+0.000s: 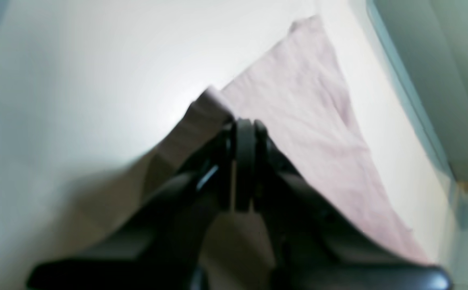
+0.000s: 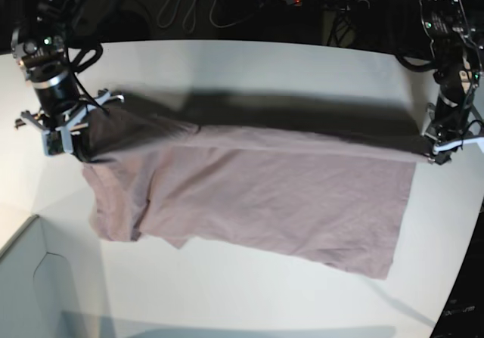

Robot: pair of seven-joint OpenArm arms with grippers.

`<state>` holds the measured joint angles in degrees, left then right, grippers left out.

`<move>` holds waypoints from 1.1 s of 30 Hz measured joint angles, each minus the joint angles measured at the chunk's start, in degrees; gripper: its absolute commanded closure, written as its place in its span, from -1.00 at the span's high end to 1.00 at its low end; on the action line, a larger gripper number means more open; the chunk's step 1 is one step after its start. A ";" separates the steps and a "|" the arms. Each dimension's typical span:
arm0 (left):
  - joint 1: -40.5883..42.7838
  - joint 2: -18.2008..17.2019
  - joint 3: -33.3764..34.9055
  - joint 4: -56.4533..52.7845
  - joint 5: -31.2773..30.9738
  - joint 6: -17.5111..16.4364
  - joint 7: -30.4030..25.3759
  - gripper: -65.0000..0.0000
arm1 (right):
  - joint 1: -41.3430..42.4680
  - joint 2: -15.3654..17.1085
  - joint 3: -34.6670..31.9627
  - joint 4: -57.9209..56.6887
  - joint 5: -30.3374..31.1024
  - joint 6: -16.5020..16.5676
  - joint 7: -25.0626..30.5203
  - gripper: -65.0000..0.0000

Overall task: Layout the t-shirt on the table in an organized manner, then fold the t-shirt properly
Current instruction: 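Lower the shirt onto the table with both grippers, dragging it back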

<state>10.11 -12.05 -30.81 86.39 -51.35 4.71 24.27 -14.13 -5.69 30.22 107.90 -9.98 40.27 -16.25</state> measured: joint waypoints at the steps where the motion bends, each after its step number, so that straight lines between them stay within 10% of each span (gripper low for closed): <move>1: -1.31 -0.02 0.04 -1.31 0.00 0.02 -0.07 -1.00 | 1.31 0.48 -0.74 -1.42 -0.04 -0.02 0.04 -1.00; 14: -13.92 -2.36 8.17 -10.91 4.79 0.11 -0.46 -1.00 | 17.05 6.95 -3.96 -18.67 -2.27 -0.07 -0.04 -1.00; 33: -21.35 -2.05 8.85 -17.27 7.39 0.22 -0.04 -1.00 | 24.57 7.19 -7.19 -24.11 -7.26 0.00 -0.13 -1.00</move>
<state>-11.25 -14.11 -21.96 69.12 -43.97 4.93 24.23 10.44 1.50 23.03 83.79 -17.23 40.27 -16.38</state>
